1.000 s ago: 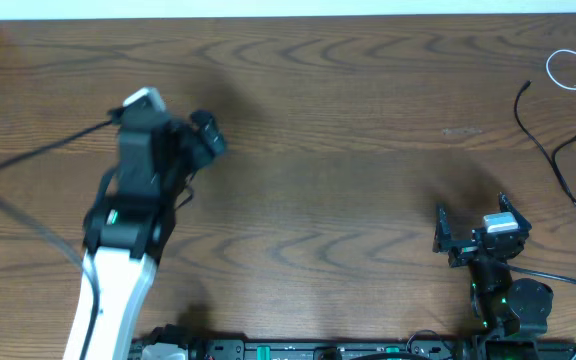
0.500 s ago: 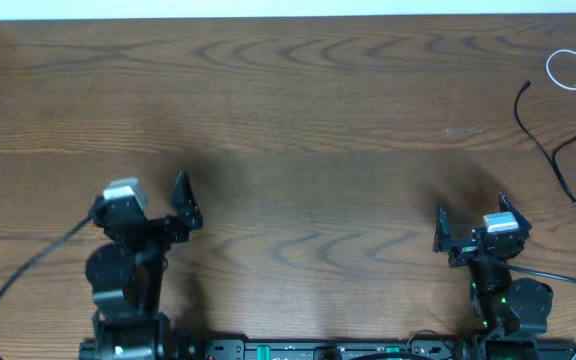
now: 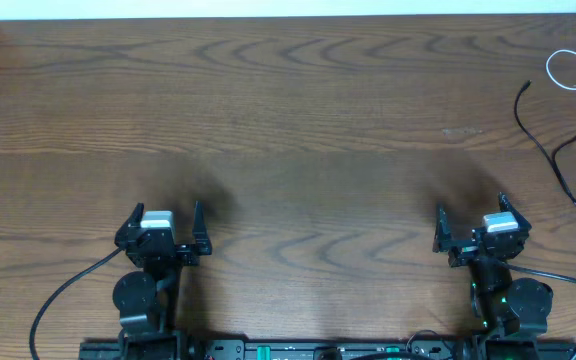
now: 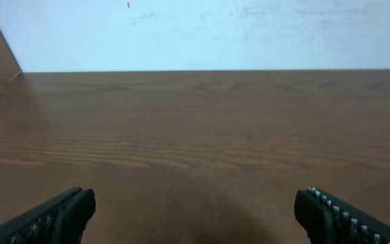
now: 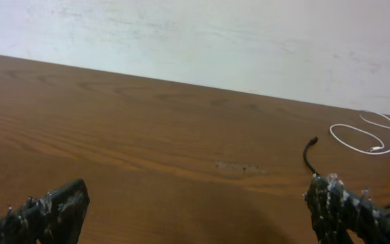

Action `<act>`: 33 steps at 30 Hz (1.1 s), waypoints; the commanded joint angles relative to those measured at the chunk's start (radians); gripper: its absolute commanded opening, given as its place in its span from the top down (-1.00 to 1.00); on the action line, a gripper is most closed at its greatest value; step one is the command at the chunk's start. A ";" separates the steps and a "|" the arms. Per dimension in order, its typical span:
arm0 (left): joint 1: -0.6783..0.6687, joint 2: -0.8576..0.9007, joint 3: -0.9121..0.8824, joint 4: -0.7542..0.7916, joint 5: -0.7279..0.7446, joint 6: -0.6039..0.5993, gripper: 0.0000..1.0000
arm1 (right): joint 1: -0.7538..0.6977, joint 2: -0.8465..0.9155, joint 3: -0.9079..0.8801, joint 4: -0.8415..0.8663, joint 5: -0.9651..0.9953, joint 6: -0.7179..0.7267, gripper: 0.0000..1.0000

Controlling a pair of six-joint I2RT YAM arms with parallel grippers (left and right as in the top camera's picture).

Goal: Untangle cables

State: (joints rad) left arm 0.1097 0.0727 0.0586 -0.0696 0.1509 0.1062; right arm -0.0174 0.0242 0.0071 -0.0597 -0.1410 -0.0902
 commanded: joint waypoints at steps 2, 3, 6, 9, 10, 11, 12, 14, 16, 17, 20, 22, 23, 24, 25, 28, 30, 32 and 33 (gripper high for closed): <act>0.000 -0.055 -0.040 0.008 -0.032 0.035 -0.97 | 0.002 -0.005 -0.002 -0.005 0.001 0.011 -0.99; 0.000 -0.069 -0.053 0.008 -0.033 0.036 -0.97 | 0.002 -0.005 -0.002 -0.005 0.001 0.011 -0.99; -0.005 -0.071 -0.055 0.007 -0.043 0.039 -0.97 | 0.002 -0.005 -0.002 -0.005 0.000 0.011 -0.98; -0.005 -0.071 -0.055 0.005 -0.043 0.025 -0.97 | 0.002 -0.005 -0.002 -0.005 0.000 0.011 -0.98; -0.005 -0.071 -0.055 0.005 -0.043 0.009 -0.97 | 0.002 -0.005 -0.002 -0.005 0.000 0.011 -0.98; -0.005 -0.071 -0.055 0.005 -0.042 -0.013 -0.97 | 0.002 -0.005 -0.002 -0.005 0.000 0.011 -0.99; -0.005 -0.071 -0.055 0.008 -0.043 -0.016 -0.97 | 0.002 -0.005 -0.002 -0.005 0.001 0.011 -0.99; -0.004 -0.069 -0.055 0.008 -0.043 -0.014 -0.97 | 0.002 -0.005 -0.002 -0.005 0.000 0.011 -0.99; -0.004 -0.067 -0.055 0.008 -0.043 -0.014 -0.97 | 0.002 -0.005 -0.002 -0.005 0.000 0.011 -0.98; -0.004 -0.067 -0.055 0.008 -0.043 -0.014 -0.97 | 0.002 -0.005 -0.002 -0.005 0.001 0.011 -0.98; -0.004 -0.067 -0.055 0.008 -0.043 -0.014 -0.97 | 0.002 -0.005 -0.002 -0.005 0.000 0.011 -0.99; -0.004 -0.066 -0.055 0.008 -0.043 -0.014 -0.97 | 0.002 -0.005 -0.002 -0.005 0.000 0.011 -0.98; -0.004 -0.067 -0.055 0.008 -0.043 -0.014 -0.97 | 0.002 -0.005 -0.002 -0.005 0.000 0.011 -0.99; -0.004 -0.067 -0.055 0.008 -0.043 -0.014 -0.97 | 0.002 -0.005 -0.002 -0.005 0.000 0.011 -0.99; -0.004 -0.067 -0.055 0.008 -0.043 -0.014 -0.97 | 0.002 -0.005 -0.002 -0.005 0.000 0.011 -0.98; -0.004 -0.067 -0.055 0.008 -0.043 -0.014 -0.97 | 0.002 -0.005 -0.002 -0.005 0.000 0.011 -0.99; -0.004 -0.067 -0.055 0.008 -0.043 -0.014 -0.97 | 0.002 -0.005 -0.002 -0.005 0.000 0.011 -0.98; -0.004 -0.067 -0.055 0.008 -0.043 -0.014 -0.97 | 0.002 -0.005 -0.002 -0.005 0.000 0.011 -0.99; -0.004 -0.067 -0.055 0.008 -0.043 -0.014 -0.97 | 0.002 -0.005 -0.002 -0.005 0.000 0.011 -0.98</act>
State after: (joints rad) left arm 0.1085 0.0109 0.0341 -0.0483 0.1169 0.1013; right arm -0.0174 0.0242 0.0071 -0.0601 -0.1410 -0.0906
